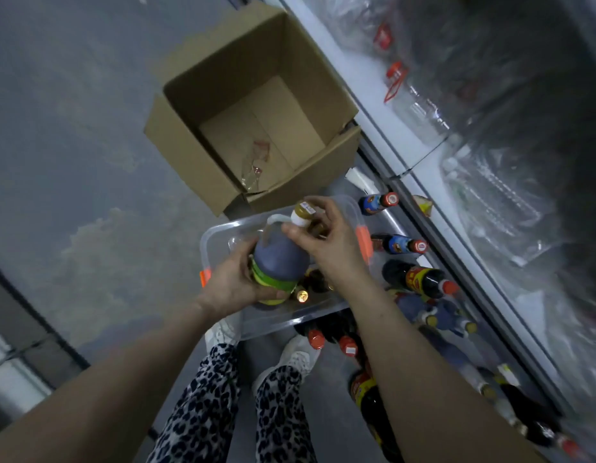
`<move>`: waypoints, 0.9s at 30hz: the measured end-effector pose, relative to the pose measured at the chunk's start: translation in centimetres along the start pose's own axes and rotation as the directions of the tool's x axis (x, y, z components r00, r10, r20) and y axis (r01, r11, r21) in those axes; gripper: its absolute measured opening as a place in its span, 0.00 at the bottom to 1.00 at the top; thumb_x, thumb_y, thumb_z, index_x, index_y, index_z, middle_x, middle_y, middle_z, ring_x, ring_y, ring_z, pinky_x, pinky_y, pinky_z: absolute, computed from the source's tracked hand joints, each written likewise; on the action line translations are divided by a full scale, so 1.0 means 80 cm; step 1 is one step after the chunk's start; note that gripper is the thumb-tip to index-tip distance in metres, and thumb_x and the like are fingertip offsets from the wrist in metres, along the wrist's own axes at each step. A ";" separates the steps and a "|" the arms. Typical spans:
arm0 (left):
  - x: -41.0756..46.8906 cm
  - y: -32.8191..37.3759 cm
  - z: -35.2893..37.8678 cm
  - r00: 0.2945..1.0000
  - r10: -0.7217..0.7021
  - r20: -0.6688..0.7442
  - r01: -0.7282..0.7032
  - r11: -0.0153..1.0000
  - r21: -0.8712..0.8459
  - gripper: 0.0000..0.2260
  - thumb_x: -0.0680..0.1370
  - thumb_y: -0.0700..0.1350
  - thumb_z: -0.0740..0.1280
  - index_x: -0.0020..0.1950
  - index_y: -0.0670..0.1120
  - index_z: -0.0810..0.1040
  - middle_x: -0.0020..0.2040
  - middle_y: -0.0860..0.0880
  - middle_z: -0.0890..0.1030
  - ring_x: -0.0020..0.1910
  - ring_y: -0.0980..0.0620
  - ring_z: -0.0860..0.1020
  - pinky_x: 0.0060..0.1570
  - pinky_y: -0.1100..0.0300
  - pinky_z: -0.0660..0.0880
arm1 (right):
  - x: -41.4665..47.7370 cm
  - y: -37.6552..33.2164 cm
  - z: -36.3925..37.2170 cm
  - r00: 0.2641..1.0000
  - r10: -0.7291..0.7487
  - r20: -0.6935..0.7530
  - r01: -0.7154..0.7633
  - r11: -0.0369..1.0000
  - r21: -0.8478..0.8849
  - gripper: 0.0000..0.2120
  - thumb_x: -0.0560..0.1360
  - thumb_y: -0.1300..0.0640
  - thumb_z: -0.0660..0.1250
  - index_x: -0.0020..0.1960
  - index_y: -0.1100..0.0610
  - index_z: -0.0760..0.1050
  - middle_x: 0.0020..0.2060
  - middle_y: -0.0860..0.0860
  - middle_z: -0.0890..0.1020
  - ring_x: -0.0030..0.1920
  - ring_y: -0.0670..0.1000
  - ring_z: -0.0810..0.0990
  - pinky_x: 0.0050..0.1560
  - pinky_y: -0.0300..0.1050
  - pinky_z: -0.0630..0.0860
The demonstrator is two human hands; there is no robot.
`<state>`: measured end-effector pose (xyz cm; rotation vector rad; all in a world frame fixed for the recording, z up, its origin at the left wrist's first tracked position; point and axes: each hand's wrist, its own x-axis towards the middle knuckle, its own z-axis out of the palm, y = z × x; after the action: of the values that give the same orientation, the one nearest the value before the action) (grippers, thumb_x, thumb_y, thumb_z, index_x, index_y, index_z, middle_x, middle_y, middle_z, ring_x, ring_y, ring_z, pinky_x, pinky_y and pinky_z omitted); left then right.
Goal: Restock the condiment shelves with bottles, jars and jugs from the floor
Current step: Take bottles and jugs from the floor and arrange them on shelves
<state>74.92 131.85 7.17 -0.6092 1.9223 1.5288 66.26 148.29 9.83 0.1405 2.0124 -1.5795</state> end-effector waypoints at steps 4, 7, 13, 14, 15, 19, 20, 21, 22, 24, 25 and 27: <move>-0.049 0.052 -0.005 0.999 0.006 0.043 -0.001 0.994 -0.107 0.37 0.61 0.40 0.83 0.64 0.58 0.71 0.56 0.58 0.81 0.55 0.62 0.79 0.49 0.70 0.76 | -0.052 -0.039 -0.009 0.997 0.046 -0.057 -0.044 0.999 0.023 0.30 0.62 0.41 0.78 0.62 0.40 0.73 0.59 0.40 0.81 0.61 0.41 0.79 0.57 0.38 0.78; -0.082 0.095 -0.013 0.997 0.049 0.056 -0.040 0.986 -0.162 0.35 0.62 0.39 0.83 0.63 0.58 0.72 0.55 0.59 0.82 0.54 0.63 0.80 0.47 0.69 0.77 | -0.089 -0.076 -0.020 0.996 0.092 -0.018 -0.090 0.990 0.108 0.22 0.70 0.52 0.78 0.61 0.44 0.74 0.55 0.38 0.83 0.58 0.39 0.81 0.54 0.35 0.78; -0.164 0.196 -0.036 0.976 0.133 0.173 -0.095 0.972 -0.216 0.32 0.66 0.48 0.80 0.67 0.56 0.73 0.58 0.55 0.83 0.55 0.57 0.81 0.50 0.59 0.80 | -0.160 -0.188 -0.046 0.992 0.104 -0.067 -0.088 0.973 0.216 0.08 0.78 0.57 0.71 0.55 0.47 0.78 0.49 0.39 0.86 0.54 0.39 0.83 0.52 0.36 0.78; -0.176 0.209 -0.041 0.967 0.132 0.217 -0.079 0.968 -0.237 0.28 0.68 0.51 0.78 0.66 0.59 0.73 0.58 0.56 0.83 0.54 0.58 0.82 0.47 0.60 0.81 | -0.168 -0.202 -0.049 0.991 0.112 -0.075 -0.091 0.966 0.241 0.08 0.78 0.57 0.70 0.56 0.48 0.78 0.50 0.40 0.86 0.53 0.39 0.83 0.51 0.36 0.78; -0.193 0.226 -0.046 0.959 0.132 0.250 -0.068 0.967 -0.247 0.25 0.70 0.55 0.76 0.65 0.62 0.73 0.59 0.57 0.82 0.54 0.59 0.82 0.45 0.60 0.81 | -0.179 -0.221 -0.054 0.989 0.117 -0.090 -0.090 0.960 0.264 0.09 0.78 0.56 0.70 0.58 0.48 0.78 0.51 0.42 0.86 0.54 0.41 0.83 0.53 0.37 0.79; -0.246 0.292 -0.061 0.954 0.116 0.275 -0.057 0.975 -0.215 0.29 0.72 0.63 0.67 0.72 0.57 0.70 0.64 0.55 0.80 0.62 0.54 0.78 0.51 0.49 0.81 | -0.223 -0.285 -0.070 0.979 0.107 -0.175 -0.046 0.946 0.320 0.12 0.78 0.54 0.70 0.61 0.48 0.76 0.56 0.48 0.84 0.55 0.44 0.83 0.55 0.41 0.80; -0.255 0.307 -0.062 0.955 0.129 0.268 -0.075 0.976 -0.203 0.28 0.73 0.63 0.66 0.71 0.58 0.71 0.63 0.55 0.80 0.62 0.54 0.78 0.53 0.46 0.81 | -0.231 -0.299 -0.073 0.978 0.092 -0.186 -0.030 0.949 0.313 0.14 0.79 0.53 0.70 0.64 0.49 0.76 0.56 0.48 0.84 0.55 0.45 0.84 0.51 0.38 0.80; -0.269 0.327 -0.063 0.951 0.151 0.270 -0.102 0.977 -0.189 0.25 0.73 0.63 0.65 0.68 0.59 0.73 0.60 0.55 0.82 0.60 0.55 0.79 0.53 0.45 0.81 | -0.242 -0.317 -0.078 0.976 0.067 -0.205 -0.002 0.953 0.304 0.14 0.79 0.53 0.69 0.64 0.49 0.76 0.55 0.48 0.85 0.52 0.43 0.84 0.45 0.35 0.79; -0.281 0.343 -0.062 0.950 0.161 0.267 -0.113 0.976 -0.186 0.21 0.73 0.62 0.65 0.65 0.60 0.75 0.58 0.56 0.83 0.59 0.55 0.81 0.53 0.43 0.81 | -0.252 -0.332 -0.083 0.973 0.055 -0.226 0.016 0.954 0.299 0.14 0.79 0.53 0.69 0.64 0.49 0.76 0.52 0.46 0.86 0.48 0.41 0.85 0.39 0.31 0.77; -0.309 0.381 -0.059 0.943 0.198 0.268 -0.150 0.970 -0.191 0.18 0.77 0.59 0.64 0.65 0.56 0.76 0.59 0.52 0.83 0.59 0.50 0.81 0.55 0.40 0.79 | -0.274 -0.368 -0.096 0.960 0.013 -0.279 0.071 0.954 0.291 0.12 0.79 0.55 0.69 0.63 0.51 0.77 0.49 0.44 0.87 0.47 0.41 0.85 0.38 0.31 0.77; -0.314 0.392 -0.057 0.939 0.209 0.271 -0.156 0.966 -0.204 0.18 0.79 0.56 0.63 0.67 0.53 0.75 0.60 0.49 0.82 0.60 0.47 0.80 0.57 0.39 0.78 | -0.279 -0.378 -0.100 0.958 0.010 -0.287 0.076 0.955 0.287 0.10 0.80 0.55 0.68 0.61 0.50 0.77 0.47 0.43 0.87 0.48 0.41 0.85 0.41 0.33 0.78; -0.334 0.425 -0.051 0.922 0.268 0.278 -0.215 0.954 -0.207 0.16 0.81 0.52 0.62 0.68 0.51 0.73 0.58 0.50 0.83 0.57 0.49 0.82 0.52 0.45 0.81 | -0.297 -0.409 -0.115 0.947 -0.019 -0.322 0.112 0.955 0.274 0.08 0.79 0.55 0.69 0.58 0.48 0.77 0.47 0.42 0.87 0.48 0.41 0.85 0.42 0.33 0.78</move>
<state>70.18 135.37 50.19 -0.1909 1.6865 1.8396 69.00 153.21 50.90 0.4713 2.0207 -1.9962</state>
